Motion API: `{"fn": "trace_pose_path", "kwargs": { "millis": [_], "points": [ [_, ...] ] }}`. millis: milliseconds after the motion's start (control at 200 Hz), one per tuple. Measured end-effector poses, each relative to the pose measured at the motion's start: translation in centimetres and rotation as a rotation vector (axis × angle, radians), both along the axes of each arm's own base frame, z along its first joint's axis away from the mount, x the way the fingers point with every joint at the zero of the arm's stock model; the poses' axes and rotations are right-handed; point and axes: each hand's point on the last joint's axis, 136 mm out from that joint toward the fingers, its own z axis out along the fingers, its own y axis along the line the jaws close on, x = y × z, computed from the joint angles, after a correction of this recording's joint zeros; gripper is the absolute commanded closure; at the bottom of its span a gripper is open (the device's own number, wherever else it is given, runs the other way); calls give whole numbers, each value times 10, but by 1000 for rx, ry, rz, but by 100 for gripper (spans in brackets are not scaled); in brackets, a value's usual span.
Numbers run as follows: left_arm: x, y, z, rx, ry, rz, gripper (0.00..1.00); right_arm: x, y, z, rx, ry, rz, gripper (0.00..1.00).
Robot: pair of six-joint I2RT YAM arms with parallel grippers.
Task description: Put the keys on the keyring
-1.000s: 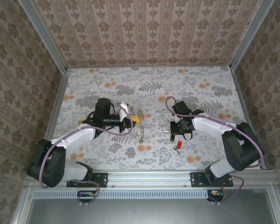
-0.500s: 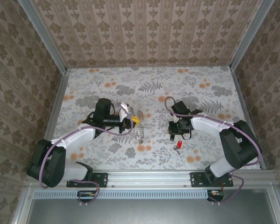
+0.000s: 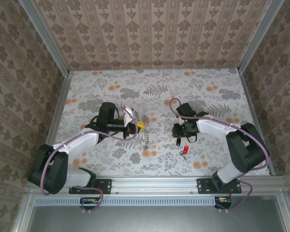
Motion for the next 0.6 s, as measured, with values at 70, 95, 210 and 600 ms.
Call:
{"fn": "trace_pose_path", "kwargs": {
  "millis": [70, 95, 210, 600],
  "points": [
    [0, 0, 0, 0, 0, 0, 100, 0, -1, 0, -6, -1, -9, 57],
    [0, 0, 0, 0, 0, 0, 100, 1, -2, 0, -8, -3, -10, 57],
    [0, 0, -1, 2, -1, -1, 100, 3, -4, 7, -12, -26, -26, 51],
    [-1, 1, -2, 7, 5, -3, 100, 8, -24, 64, 15, -221, -119, 1]
  ]
}}
